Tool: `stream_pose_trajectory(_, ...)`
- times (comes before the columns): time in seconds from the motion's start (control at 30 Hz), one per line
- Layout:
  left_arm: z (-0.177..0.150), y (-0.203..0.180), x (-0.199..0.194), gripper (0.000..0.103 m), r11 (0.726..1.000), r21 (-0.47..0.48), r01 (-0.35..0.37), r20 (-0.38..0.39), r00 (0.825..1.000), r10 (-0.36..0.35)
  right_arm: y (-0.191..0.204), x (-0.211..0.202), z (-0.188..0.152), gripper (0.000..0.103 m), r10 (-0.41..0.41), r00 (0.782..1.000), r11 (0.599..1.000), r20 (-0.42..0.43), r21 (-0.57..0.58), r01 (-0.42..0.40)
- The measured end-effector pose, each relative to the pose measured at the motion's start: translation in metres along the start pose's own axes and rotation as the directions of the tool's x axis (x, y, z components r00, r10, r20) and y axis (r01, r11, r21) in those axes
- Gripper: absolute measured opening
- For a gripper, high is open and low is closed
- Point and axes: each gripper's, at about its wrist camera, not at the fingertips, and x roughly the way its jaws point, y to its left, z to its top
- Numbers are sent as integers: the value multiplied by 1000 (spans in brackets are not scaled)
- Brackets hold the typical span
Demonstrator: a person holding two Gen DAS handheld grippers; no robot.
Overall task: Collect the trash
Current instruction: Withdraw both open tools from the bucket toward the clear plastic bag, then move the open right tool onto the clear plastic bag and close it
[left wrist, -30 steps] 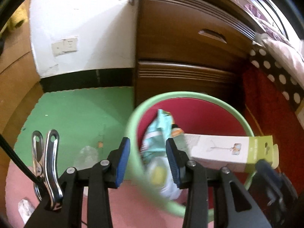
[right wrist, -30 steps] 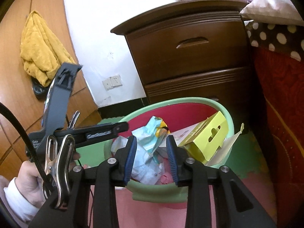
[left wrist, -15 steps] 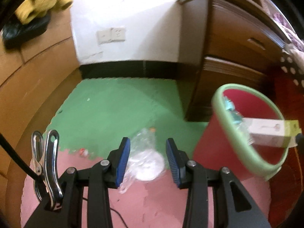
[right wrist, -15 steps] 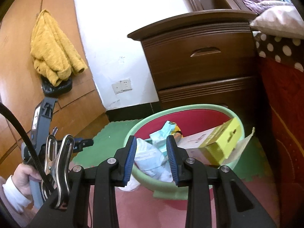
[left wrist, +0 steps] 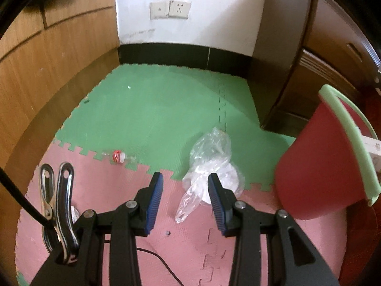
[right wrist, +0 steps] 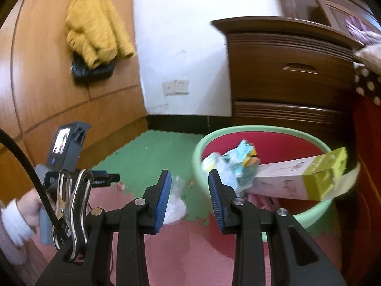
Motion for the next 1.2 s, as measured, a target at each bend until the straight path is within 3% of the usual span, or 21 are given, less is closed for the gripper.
stream_pose_trajectory(0.4, -19, 2, 67, 40, 999, 0, 40, -91, 995, -39, 56, 48, -35, 33, 23, 985, 990, -171, -130, -46)
stream_pose_trajectory(0.57, -24, -3, 86, 40, 999, 10, 42, -125, 991, -40, 62, 60, -43, 33, 41, 977, 993, -211, -102, -64)
stream_pose_trajectory(0.77, -23, 5, 89, 40, 1000, -4, 4, -125, 992, -4, 63, 104, -49, 33, 58, 954, 998, -295, -17, -66)
stream_pose_trajectory(1.03, -10, 40, 82, 40, 987, -156, -26, -101, 995, 10, 81, 168, -71, 33, 40, 917, 998, -398, -29, -57)
stream_pose_trajectory(1.2, -6, 57, 78, 40, 975, -211, -67, -108, 993, 45, 67, 215, -92, 36, 54, 884, 996, -464, 92, -13)
